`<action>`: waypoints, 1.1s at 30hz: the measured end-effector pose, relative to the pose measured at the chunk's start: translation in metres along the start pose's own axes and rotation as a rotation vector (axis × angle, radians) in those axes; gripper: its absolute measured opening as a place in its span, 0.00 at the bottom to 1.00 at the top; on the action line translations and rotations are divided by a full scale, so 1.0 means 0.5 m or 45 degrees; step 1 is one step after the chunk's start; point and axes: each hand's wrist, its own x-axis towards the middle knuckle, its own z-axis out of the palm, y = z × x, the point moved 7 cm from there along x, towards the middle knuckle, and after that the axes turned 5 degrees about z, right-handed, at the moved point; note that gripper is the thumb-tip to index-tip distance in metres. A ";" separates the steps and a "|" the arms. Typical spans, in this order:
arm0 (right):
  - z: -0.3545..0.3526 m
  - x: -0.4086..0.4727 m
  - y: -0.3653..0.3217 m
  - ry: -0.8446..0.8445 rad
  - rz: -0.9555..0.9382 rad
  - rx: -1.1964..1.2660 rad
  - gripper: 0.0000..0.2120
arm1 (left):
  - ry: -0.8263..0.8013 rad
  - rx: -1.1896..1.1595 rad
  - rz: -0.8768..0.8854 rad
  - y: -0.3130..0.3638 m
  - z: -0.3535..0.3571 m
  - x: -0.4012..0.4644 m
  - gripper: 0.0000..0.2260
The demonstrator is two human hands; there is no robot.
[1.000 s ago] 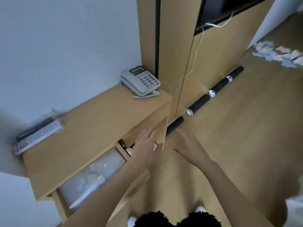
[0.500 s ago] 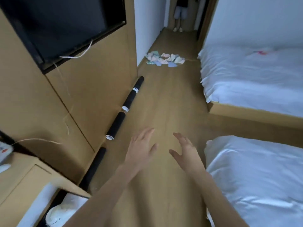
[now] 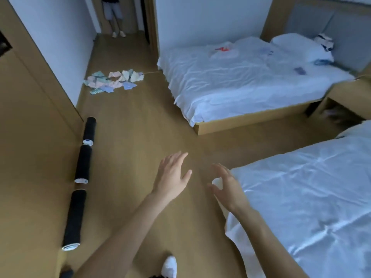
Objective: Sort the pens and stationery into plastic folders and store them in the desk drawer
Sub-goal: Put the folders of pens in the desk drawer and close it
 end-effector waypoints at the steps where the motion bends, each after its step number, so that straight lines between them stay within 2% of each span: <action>1: -0.015 0.031 -0.001 0.022 0.040 -0.004 0.29 | -0.032 -0.014 0.041 -0.004 0.000 0.047 0.23; 6: -0.078 0.184 0.045 0.177 0.208 0.027 0.27 | -0.110 -0.068 0.167 -0.016 0.042 0.269 0.24; 14: -0.138 0.435 0.220 0.275 0.435 0.101 0.28 | -0.363 -0.141 0.328 0.021 0.248 0.588 0.24; 26: -0.427 0.874 0.421 0.462 0.585 0.231 0.27 | -0.418 -0.105 0.496 0.180 0.398 1.163 0.22; 30: -0.494 0.984 0.526 0.548 0.693 0.271 0.26 | -0.466 -0.202 0.512 0.236 0.484 1.326 0.21; 33: -0.549 1.082 0.607 0.608 0.801 0.295 0.27 | -0.533 -0.230 0.606 0.280 0.566 1.459 0.21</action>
